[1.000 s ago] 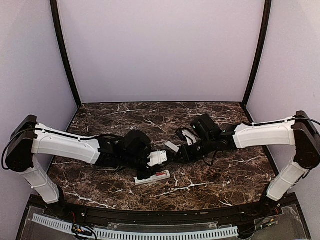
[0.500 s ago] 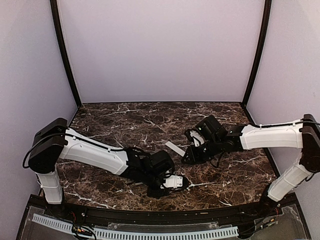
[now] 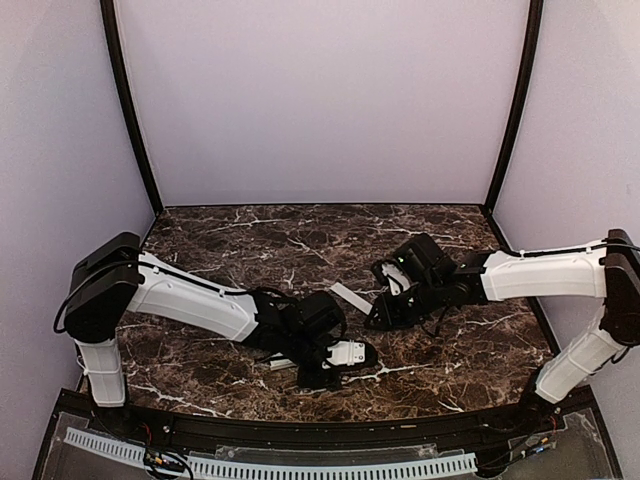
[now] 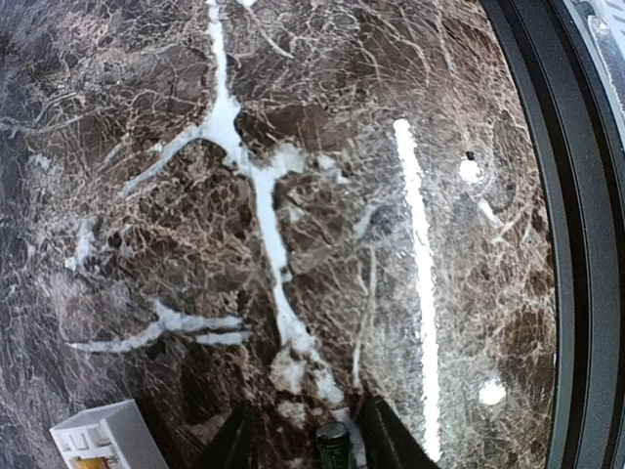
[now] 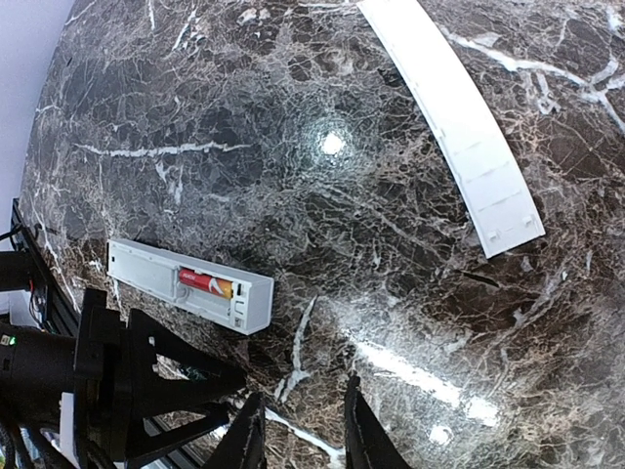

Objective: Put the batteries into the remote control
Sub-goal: Place the battery at the center of the board, then pick up the battery from the center of the board.

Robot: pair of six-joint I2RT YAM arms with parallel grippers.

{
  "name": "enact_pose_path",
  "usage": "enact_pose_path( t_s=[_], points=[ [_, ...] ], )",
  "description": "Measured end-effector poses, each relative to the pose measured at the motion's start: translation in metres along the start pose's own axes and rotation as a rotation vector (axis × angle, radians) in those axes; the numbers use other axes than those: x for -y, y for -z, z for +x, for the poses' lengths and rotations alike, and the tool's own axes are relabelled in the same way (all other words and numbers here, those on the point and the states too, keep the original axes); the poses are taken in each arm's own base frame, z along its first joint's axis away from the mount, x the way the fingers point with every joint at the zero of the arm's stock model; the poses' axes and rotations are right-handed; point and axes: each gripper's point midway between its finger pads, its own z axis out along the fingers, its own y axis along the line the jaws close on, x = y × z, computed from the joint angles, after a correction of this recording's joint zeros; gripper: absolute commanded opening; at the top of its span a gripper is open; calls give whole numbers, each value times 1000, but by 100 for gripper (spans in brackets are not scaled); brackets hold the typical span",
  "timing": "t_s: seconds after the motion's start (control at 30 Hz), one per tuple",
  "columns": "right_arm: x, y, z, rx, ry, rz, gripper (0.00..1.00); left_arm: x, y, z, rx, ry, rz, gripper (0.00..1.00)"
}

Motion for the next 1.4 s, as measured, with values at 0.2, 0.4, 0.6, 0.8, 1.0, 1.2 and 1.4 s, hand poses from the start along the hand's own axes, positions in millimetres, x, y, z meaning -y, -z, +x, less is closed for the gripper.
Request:
enact_pose_path(
  t_s=[0.2, 0.4, 0.6, 0.8, 1.0, 1.2, 1.4],
  points=[
    [1, 0, 2, -4, -1, 1, 26, 5, 2, 2, 21, -7, 15, 59],
    [0, 0, 2, -4, -1, -3, 26, 11, 15, 24, 5, 7, 8, 54],
    [-1, -1, 1, -2, 1, -11, 26, 9, 36, 39, 7, 20, -31, 45],
    [-3, -1, -1, 5, 3, -18, 26, 7, 36, 38, 24, 27, -45, 42],
    [-2, -1, 0, 3, 3, -17, 26, 6, 35, 35, 43, 28, -47, 37],
    [-2, -1, 0, 3, 6, -16, 27, 8, 29, 37, 38, 30, -34, 37],
    [-2, -1, 1, 1, 8, -15, 27, 13, 25, 38, 27, 19, -4, 34]
  ],
)
